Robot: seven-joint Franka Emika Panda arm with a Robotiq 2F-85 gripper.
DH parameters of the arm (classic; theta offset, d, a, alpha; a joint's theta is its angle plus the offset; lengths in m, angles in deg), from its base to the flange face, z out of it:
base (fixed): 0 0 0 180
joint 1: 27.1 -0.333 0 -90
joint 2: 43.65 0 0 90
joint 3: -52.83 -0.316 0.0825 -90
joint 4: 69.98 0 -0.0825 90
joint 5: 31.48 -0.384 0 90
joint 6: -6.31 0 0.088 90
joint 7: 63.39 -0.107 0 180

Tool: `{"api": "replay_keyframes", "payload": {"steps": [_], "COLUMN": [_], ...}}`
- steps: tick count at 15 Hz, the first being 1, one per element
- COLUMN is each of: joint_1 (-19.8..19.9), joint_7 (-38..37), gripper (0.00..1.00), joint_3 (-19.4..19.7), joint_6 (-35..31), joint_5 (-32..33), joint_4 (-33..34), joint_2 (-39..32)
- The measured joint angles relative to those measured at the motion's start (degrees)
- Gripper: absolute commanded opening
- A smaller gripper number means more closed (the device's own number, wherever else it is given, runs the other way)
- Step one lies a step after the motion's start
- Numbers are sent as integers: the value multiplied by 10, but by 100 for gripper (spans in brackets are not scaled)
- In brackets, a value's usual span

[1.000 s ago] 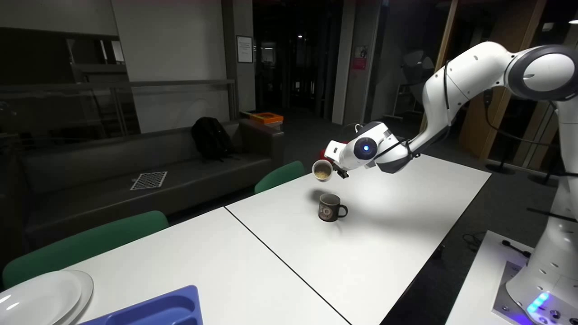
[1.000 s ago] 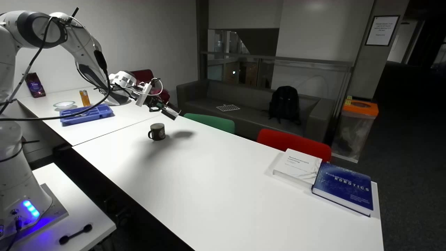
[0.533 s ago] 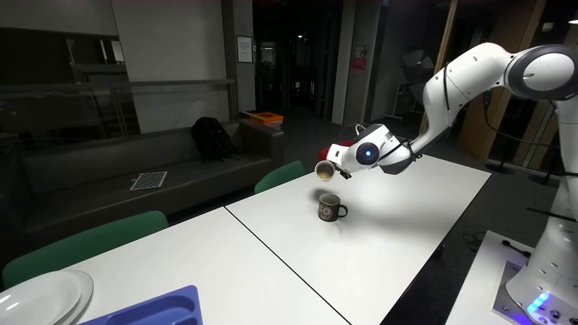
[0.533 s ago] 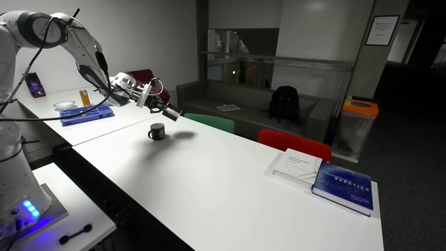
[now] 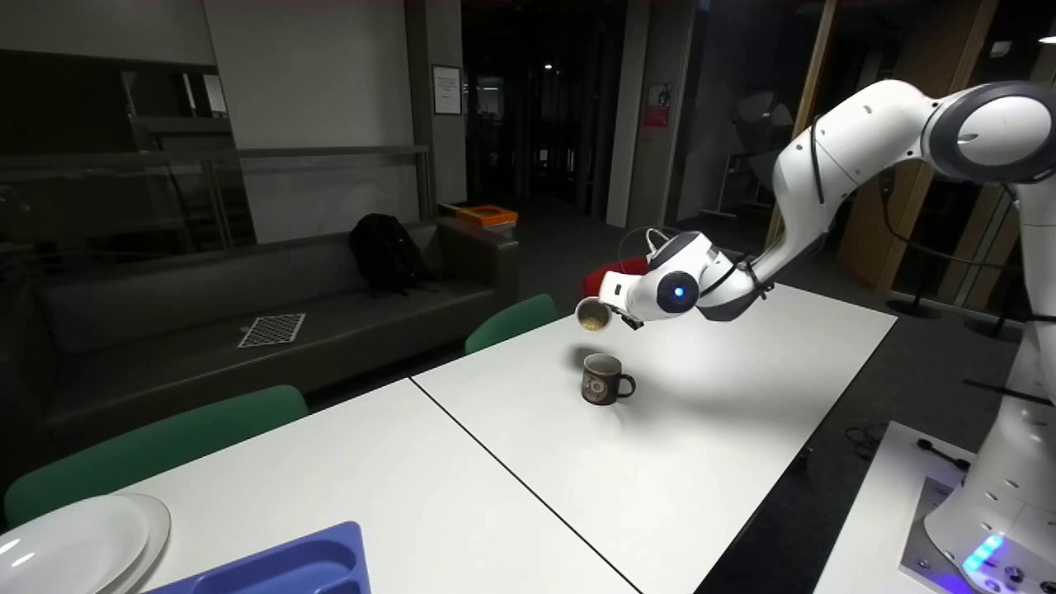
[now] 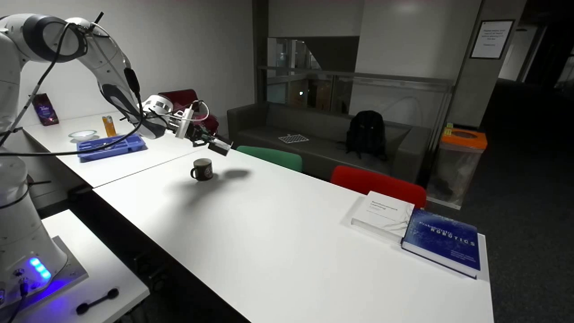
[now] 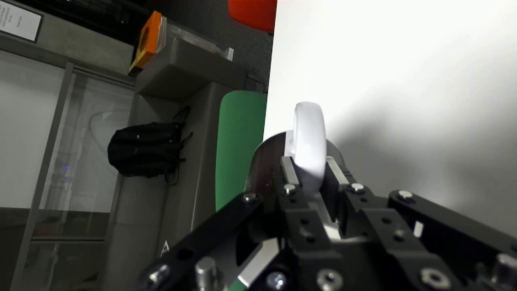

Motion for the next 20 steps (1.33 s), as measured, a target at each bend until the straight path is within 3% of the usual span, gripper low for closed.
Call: {"api": "replay_keyframes", "payload": {"steps": [20], "joint_1": [0], "joint_7": [9], "gripper": [5], "joint_3": [-13], "joint_6": [51], "joint_5": [105], "joint_4": [-31], "joint_2": [0]}}
